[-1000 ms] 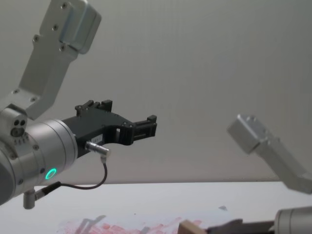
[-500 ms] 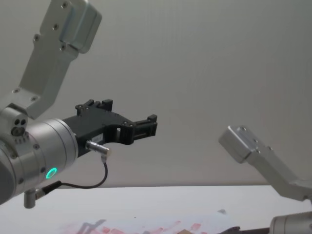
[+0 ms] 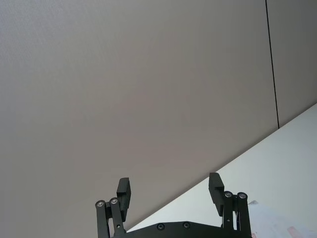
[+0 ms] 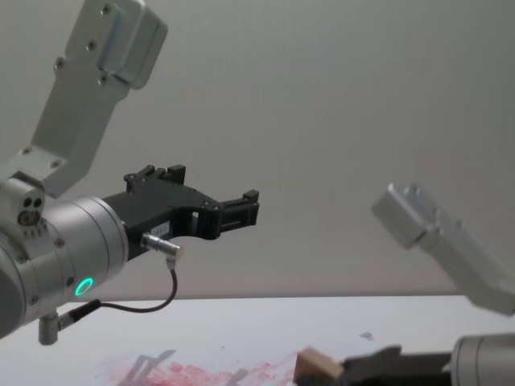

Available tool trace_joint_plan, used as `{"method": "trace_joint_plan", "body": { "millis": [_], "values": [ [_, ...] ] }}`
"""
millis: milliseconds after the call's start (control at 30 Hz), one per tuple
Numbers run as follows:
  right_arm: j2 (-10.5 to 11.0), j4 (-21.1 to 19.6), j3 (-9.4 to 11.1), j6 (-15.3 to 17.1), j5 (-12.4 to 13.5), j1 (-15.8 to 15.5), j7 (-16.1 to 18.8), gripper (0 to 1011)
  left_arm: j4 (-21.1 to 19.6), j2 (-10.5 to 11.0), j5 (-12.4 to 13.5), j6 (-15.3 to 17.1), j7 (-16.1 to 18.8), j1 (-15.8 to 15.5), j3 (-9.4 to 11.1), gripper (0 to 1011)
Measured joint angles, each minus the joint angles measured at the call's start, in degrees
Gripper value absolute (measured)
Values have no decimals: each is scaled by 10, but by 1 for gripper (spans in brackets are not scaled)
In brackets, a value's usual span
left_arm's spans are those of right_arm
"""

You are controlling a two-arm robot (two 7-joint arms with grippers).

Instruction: Use the one hand to pick up the stamp and affix it onto the A4 paper.

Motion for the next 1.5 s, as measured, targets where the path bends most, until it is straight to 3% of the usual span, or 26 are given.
{"method": "trace_joint_plan", "body": {
  "millis": [367,733,1033,1267,1500],
  "values": [
    [19,-65,17,-54,41,-26,-59,218,0,0,0,0,0,0,0,1001],
    [55,-144,42,-89,91,-81,-149,218,0,0,0,0,0,0,0,1001],
    [90,-199,63,-90,133,-135,-223,218,0,0,0,0,0,0,0,1001],
    [127,-242,88,-71,181,-191,-284,218,0,0,0,0,0,0,0,1001],
    [152,-263,105,-42,220,-227,-316,218,0,0,0,0,0,0,0,1001]
  ]
}}
